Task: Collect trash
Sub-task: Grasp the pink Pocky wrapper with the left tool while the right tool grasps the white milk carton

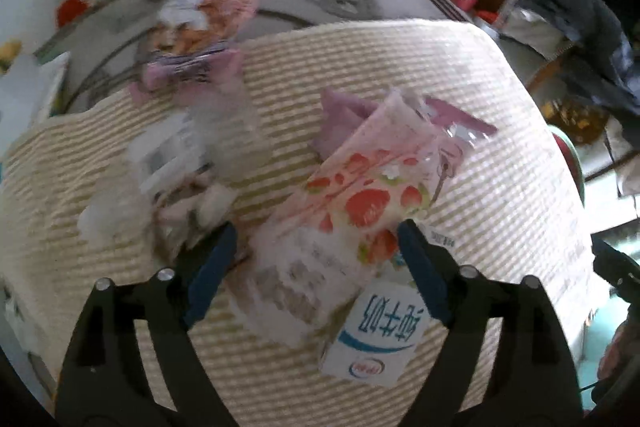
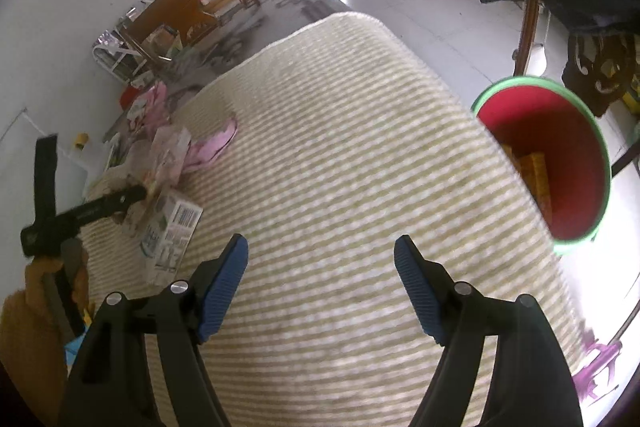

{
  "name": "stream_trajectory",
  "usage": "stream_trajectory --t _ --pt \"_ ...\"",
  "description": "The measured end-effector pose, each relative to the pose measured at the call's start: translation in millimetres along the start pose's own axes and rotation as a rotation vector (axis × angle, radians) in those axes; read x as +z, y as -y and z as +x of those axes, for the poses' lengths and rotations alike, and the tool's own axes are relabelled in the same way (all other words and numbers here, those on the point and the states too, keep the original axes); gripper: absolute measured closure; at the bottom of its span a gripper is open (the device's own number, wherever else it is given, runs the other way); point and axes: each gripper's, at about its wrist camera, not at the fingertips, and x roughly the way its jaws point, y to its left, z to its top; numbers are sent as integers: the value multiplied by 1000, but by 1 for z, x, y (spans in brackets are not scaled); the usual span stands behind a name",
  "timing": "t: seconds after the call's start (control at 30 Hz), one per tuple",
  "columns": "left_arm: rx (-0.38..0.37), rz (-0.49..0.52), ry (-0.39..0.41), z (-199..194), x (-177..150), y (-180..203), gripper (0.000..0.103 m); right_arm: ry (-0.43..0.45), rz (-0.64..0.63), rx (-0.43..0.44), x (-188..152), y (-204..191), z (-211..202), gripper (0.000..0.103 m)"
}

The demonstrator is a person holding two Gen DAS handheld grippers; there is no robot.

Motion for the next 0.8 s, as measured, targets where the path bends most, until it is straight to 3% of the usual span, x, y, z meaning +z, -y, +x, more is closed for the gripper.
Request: stream_trajectory --t 0.13,0.23,0.33,0.37,0.4,0.63,0.8 --pt "-92 72 -64 21 8 8 15 8 18 -13 -9 -8 -1 30" --pt "-116 31 -74 31 13 1 15 18 29 -22 -12 -13 -3 30" --pt "-172 -27 -56 25 12 -4 25 20 39 -30 -15 -15 -3 29" --pt "-178 -32 -46 22 10 -5 32 18 42 -32 -15 -16 -2 29" --pt "-177 -34 -37 18 7 -5 33 16 44 -33 -15 -17 -1 29" --pt "-216 -191 124 -47 -28 -29 34 -28 -10 -17 -9 -50 18 29" --pt "-151 -236 257 -99 -60 -41 34 -97 -96 43 -4 -104 51 23"
